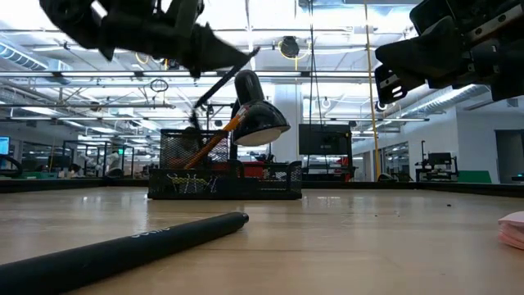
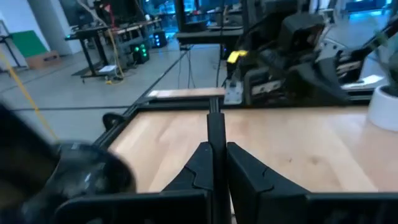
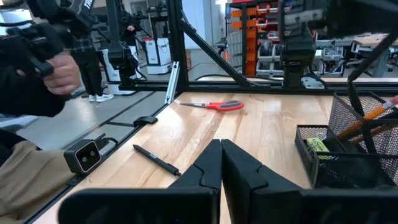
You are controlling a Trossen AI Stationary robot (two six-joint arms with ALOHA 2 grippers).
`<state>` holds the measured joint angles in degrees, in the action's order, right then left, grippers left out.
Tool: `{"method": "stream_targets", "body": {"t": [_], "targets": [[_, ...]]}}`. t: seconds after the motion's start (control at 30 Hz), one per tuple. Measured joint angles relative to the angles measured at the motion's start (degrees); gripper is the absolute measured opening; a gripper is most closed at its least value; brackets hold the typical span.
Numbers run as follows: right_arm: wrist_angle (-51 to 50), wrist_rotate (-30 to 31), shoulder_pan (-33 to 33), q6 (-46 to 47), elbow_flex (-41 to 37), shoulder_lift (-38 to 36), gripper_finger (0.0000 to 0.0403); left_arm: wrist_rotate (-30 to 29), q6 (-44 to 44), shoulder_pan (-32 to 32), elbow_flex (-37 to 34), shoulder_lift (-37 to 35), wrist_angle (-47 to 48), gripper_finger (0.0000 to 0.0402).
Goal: Pick and place office supplies into organizer
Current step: Put the black pen into the black desk organizer
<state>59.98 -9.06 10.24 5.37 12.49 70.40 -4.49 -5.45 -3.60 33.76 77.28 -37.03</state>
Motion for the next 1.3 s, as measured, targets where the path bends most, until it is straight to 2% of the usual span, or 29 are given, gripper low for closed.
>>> {"method": "stream_targets", "body": {"t": [0.1, 0.27, 0.5, 0.67, 0.93, 1.1, 1.3], "targets": [[0.13, 0.07, 0.0, -0.02, 0.0, -0.01, 0.0, 0.85, 0.08, -1.46, -1.8, 0.02, -0.53, 0.0016], [1.19, 0.11, 0.0, -0.36, 0.0, 0.01, 0.0, 4.34, -0.09, -3.87, -1.54, 0.02, -0.99, 0.0015], [1.5, 0.28, 0.0, -0.46, 0.0, 0.01, 0.0, 5.91, -1.32, -5.76, -1.54, 0.31, -0.17, 0.0012], [1.49, 0.28, 0.0, -0.46, 0.0, 0.0, 0.0, 6.16, -1.28, -5.63, -1.51, 2.41, -0.8, 0.0016], [1.47, 0.09, 0.0, -0.04, 0.0, 0.01, 0.0, 7.25, -0.29, -5.65, -1.45, 7.4, -6.84, 0.001], [1.46, 0.07, 0.0, -0.02, 0.0, 0.01, 0.0, 7.25, 1.21, -5.63, -1.45, 9.64, -6.92, 0.0017], [1.21, 0.04, 0.0, 0.15, 0.0, 0.01, 0.0, 7.17, 1.76, -5.63, -1.45, 11.09, -8.29, 0.0008]]}}
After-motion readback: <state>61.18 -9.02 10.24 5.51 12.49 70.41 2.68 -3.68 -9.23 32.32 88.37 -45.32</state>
